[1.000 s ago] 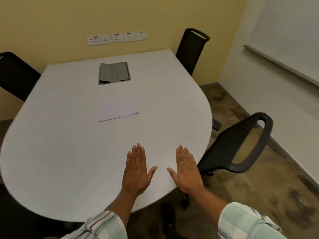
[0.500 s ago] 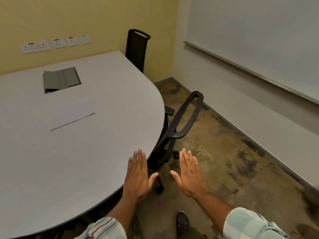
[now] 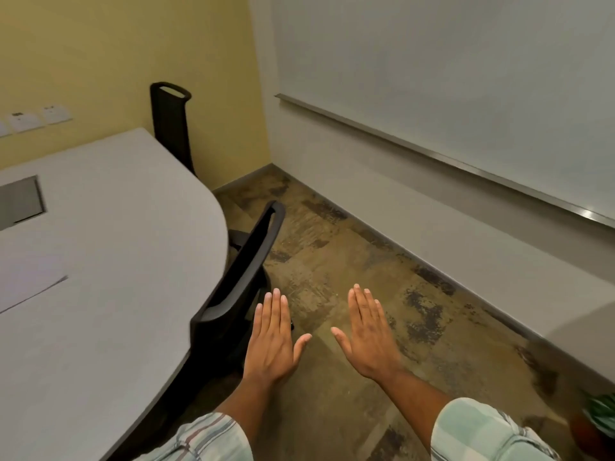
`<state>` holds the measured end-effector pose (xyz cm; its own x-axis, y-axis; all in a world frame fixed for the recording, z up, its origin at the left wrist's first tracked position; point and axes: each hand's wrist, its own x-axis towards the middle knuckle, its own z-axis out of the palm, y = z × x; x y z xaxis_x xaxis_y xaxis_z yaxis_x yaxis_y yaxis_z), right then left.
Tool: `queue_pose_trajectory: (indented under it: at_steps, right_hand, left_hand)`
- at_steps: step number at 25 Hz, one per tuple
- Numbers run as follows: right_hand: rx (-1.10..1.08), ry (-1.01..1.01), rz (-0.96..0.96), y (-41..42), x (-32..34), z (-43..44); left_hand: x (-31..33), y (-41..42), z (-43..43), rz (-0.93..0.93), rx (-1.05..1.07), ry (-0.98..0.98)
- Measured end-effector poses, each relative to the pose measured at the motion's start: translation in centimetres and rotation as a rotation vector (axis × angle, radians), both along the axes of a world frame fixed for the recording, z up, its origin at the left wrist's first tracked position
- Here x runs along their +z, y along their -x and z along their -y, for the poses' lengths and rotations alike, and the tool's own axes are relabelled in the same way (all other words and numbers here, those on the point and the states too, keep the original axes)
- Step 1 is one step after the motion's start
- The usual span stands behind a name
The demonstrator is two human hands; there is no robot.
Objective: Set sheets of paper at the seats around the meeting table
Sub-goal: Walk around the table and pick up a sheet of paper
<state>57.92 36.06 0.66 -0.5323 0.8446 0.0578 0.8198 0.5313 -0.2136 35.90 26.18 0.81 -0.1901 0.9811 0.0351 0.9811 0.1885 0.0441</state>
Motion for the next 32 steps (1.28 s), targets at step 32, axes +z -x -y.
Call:
queue_pose_trajectory:
  at_steps: [32]
  right_hand:
    - [0.194, -0.066, 0.013, 22.0, 0.8, -67.5]
  left_hand:
    - [-0.2, 17.8, -64.1, 0.073, 0.2, -0.058]
